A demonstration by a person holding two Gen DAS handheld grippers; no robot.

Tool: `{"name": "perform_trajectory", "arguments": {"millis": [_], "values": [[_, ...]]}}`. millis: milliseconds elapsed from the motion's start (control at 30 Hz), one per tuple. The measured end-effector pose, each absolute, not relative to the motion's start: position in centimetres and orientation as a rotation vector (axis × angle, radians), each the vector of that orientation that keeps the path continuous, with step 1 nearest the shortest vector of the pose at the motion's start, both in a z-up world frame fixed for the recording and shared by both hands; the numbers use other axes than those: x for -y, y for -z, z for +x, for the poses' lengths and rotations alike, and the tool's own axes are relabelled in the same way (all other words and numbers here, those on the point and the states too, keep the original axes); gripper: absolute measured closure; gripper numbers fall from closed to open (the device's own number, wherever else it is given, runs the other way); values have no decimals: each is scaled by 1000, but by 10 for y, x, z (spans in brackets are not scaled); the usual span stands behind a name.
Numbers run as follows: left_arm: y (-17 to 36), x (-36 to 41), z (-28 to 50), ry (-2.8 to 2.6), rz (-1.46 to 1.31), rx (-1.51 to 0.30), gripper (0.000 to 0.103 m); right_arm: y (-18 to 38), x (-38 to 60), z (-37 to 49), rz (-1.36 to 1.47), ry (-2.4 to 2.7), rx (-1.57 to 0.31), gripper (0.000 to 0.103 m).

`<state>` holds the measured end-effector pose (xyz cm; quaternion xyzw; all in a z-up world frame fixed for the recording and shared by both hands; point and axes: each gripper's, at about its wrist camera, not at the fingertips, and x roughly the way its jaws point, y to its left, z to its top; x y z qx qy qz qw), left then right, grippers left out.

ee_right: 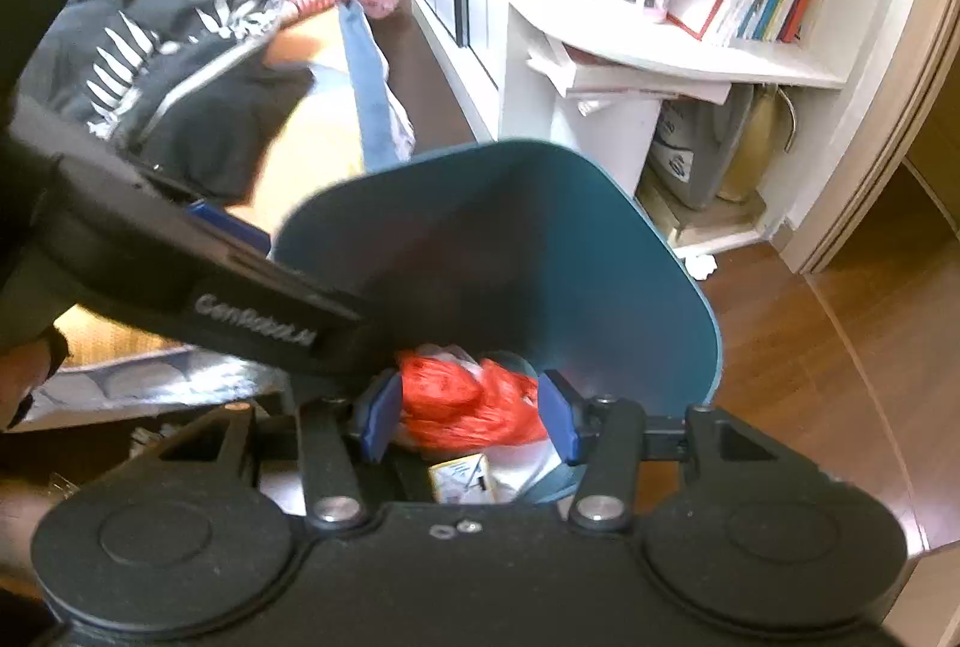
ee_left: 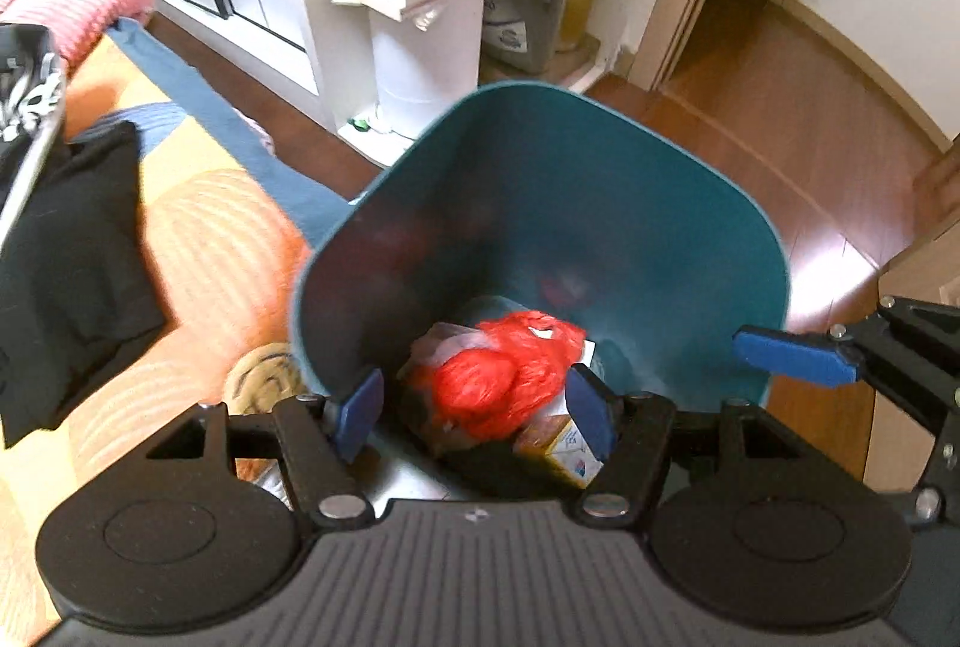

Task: Collect trash
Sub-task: 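Carry red bags and yellow carton to teal bin and release, then move both tools back under the bed toward remaining trash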

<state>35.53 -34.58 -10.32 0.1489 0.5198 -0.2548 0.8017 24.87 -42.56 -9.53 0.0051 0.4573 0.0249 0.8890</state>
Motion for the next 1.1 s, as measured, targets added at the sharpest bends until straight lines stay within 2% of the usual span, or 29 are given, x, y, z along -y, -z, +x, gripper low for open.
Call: {"name": "perform_trajectory", "arguments": {"millis": [467,733,867,1100], "values": [[17,253,300,475,248,-978,37,31,359,218,-36,-152,-839,53],[-10,180,261,429,212,-932,37,15,302,202,-45,-246,-802,53],[-15,138,243,393,170,-921,27,17,272,197,-58,-300,-802,53],[6,64,226,305,100,-945,22,49,226,192,-60,-374,-859,52]]}}
